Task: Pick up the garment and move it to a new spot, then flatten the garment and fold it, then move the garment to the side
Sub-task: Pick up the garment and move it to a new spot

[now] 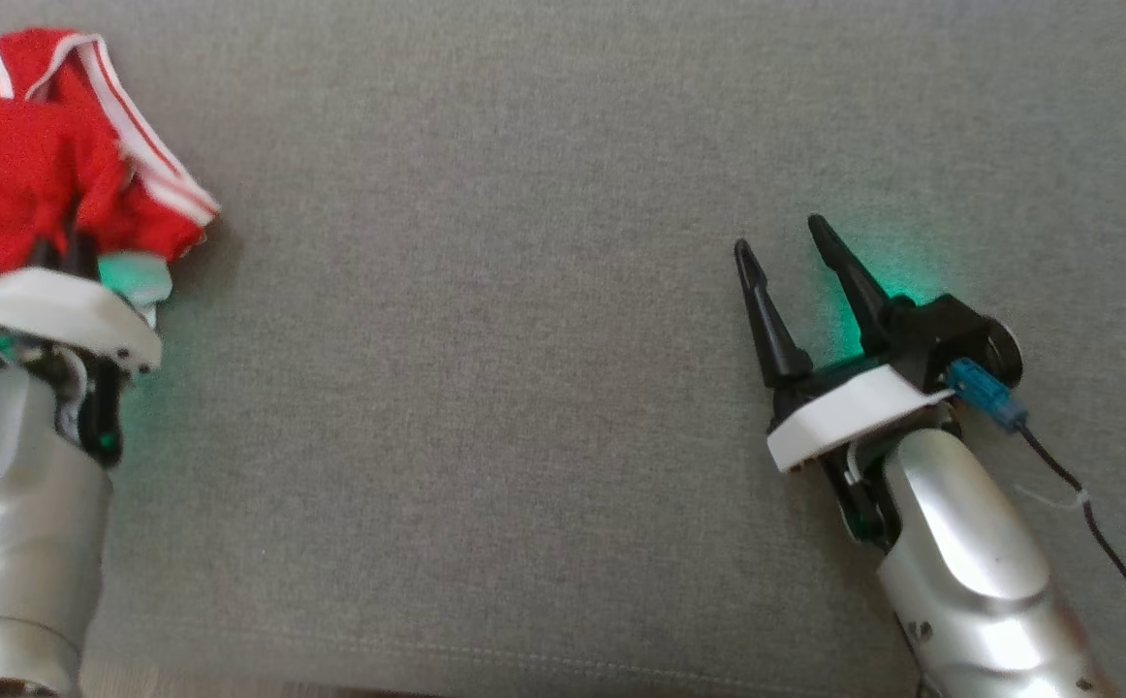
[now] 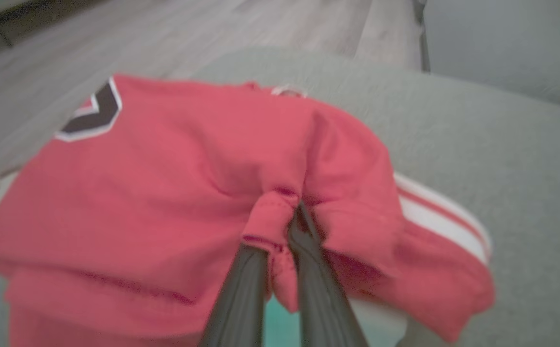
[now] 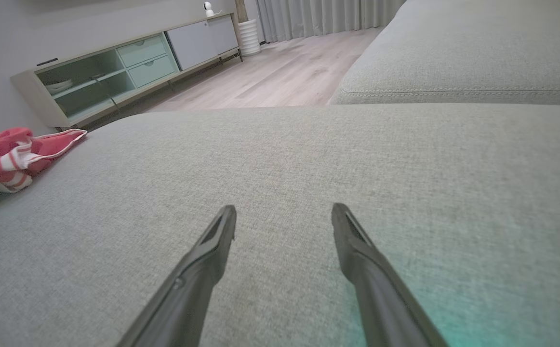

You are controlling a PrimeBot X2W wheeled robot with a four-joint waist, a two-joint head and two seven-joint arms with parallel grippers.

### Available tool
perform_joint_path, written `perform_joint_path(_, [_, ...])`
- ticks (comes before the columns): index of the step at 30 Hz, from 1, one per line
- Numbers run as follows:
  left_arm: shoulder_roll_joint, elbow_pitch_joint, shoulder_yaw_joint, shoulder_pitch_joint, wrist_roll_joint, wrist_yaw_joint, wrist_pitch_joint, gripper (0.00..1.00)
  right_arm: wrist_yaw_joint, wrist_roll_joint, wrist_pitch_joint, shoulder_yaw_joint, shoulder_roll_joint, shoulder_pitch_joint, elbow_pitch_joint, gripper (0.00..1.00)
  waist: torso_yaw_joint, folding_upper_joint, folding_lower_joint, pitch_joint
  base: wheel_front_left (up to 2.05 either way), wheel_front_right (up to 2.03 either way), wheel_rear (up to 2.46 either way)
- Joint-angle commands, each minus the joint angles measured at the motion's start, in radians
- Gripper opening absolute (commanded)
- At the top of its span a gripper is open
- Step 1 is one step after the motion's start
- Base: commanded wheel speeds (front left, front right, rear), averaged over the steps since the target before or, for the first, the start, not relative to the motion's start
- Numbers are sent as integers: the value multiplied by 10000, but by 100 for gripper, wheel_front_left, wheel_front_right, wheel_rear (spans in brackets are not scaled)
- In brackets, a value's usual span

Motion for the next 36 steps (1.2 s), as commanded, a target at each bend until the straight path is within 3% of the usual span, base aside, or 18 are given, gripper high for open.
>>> perform_joint_path(1, [718,-468,50,-416,-71,16,-246,0,-7,99,22,159,5,353,-91,100,-46,0,-1,-221,0,0,0])
perform_joint_path(8, [1097,-1971,-1519,-1228,-411,16,-930,0,-7,722,22,426,5,560,-114,100,-593,0,-1,-1096,0,0,0])
perform_joint_path(14, [836,-3260,-2620,-1558,-712,16,-1166,0,-7,1197,22,618,5,745,-142,100,-1627,0,-1,-1667,0,0,0])
perform_joint_path(20, [-43,-4209,-3520,-1602,-960,16,-1311,0,-7,1443,22,740,5,840,-200,100,-2879,0,-1,-1918,0,0,0])
perform_joint_path(28, [-1742,-4397,-4853,-1091,-1280,16,-1549,0,-7,1618,22,779,5,938,-215,100,-4037,0,-1,-1916,0,0,0])
perform_joint_path(29, [-1897,-4319,-5013,-962,-1333,16,-1582,36,-7,1634,22,788,5,952,-213,100,-4095,0,-1,-1919,0,0,0])
perform_joint_path(30, [-2012,-4253,-5103,-857,-1301,16,-1624,100,-7,1655,22,770,5,969,-213,100,-4124,0,-1,-1918,0,0,0])
perform_joint_path(33, [-2217,-3959,-5338,-439,-1048,16,-1681,100,-7,1685,22,743,5,1011,-217,100,-4151,0,-1,-1938,0,0,0])
perform_joint_path(36, [-2297,-3984,-4983,33,-779,108,-1689,100,-7,1672,22,626,5,1052,-231,100,-4014,0,-1,-1989,0,0,0])
